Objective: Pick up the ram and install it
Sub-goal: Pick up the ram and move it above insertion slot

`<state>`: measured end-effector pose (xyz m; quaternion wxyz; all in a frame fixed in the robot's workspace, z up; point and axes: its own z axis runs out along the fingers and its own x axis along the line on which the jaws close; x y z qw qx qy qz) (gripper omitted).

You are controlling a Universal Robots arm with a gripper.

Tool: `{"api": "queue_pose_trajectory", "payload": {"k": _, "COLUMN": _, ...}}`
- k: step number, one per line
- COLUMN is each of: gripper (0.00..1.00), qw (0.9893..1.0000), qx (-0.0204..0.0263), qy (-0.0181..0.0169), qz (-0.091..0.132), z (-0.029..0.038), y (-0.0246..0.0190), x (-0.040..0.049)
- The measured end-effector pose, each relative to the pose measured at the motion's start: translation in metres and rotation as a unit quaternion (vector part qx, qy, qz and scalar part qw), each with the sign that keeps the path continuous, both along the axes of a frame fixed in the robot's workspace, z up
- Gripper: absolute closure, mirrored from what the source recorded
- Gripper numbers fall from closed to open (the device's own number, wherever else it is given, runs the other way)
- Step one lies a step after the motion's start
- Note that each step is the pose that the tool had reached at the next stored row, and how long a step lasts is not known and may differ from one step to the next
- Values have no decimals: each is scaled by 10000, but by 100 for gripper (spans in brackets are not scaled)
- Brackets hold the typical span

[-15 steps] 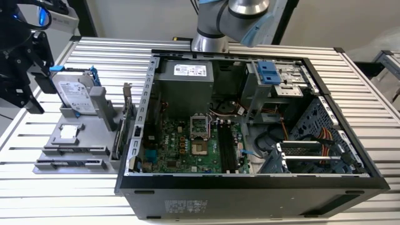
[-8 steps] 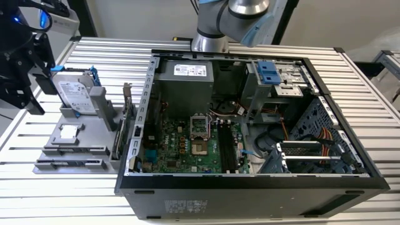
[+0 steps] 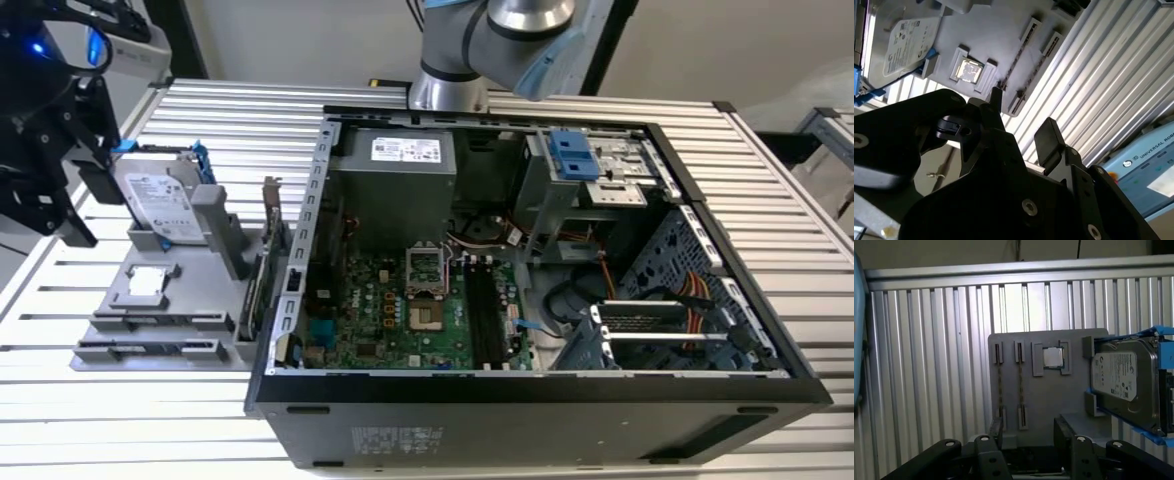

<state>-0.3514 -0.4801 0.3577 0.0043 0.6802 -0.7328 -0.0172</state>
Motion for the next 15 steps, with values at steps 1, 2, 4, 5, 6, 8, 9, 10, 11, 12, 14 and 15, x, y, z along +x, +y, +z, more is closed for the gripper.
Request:
{"api": "queue_pose_trajectory", "payload": {"k": 1, "gripper": 0, "qw": 10000, "qx": 0, "qy": 0, "qz": -10, "z": -4, "y": 0, "x": 0}}
{"api": "queue_pose_trajectory", "payload": {"k": 2, "gripper": 0, "qw": 10000, "qx": 0, "qy": 0, "qz": -19, "z": -9, "y": 0, "x": 0}}
{"api": "queue_pose_trajectory", "payload": {"k": 4, "gripper": 0, "qw": 10000, "qx": 0, "qy": 0, "qz": -37, "z": -16, "y": 0, "x": 0}}
{"api": "queue_pose_trajectory", "payload": {"k": 5, "gripper": 0, "qw": 10000, "qx": 0, "qy": 0, "qz": -46, "z": -21, "y": 1, "x": -1}}
{"api": "queue_pose_trajectory", "payload": {"k": 6, "gripper": 0, "qw": 10000, "qx": 0, "qy": 0, "qz": -56, "z": -25, "y": 1, "x": -1}}
{"api": "queue_pose_trajectory", "payload": {"k": 8, "gripper": 0, "qw": 10000, "qx": 0, "qy": 0, "qz": -72, "z": -33, "y": 1, "x": -1}}
{"api": "queue_pose_trajectory", "payload": {"k": 9, "gripper": 0, "qw": 10000, "qx": 0, "qy": 0, "qz": -80, "z": -37, "y": 1, "x": -1}}
{"api": "queue_pose_trajectory", "payload": {"k": 10, "gripper": 0, "qw": 10000, "qx": 0, "qy": 0, "qz": -88, "z": -41, "y": 0, "x": -1}}
{"api": "queue_pose_trajectory", "payload": {"k": 11, "gripper": 0, "qw": 10000, "qx": 0, "qy": 0, "qz": -94, "z": -47, "y": 0, "x": 0}}
{"api": "queue_pose_trajectory", "payload": {"k": 12, "gripper": 0, "qw": 10000, "qx": 0, "qy": 0, "qz": -95, "z": -54, "y": 0, "x": 0}}
{"api": "queue_pose_trajectory", "payload": {"k": 14, "gripper": 0, "qw": 10000, "qx": 0, "qy": 0, "qz": -96, "z": -70, "y": 0, "x": 0}}
{"api": "queue_pose_trajectory", "payload": {"k": 15, "gripper": 0, "qw": 10000, "qx": 0, "qy": -1, "qz": -96, "z": -79, "y": 0, "x": 0}}
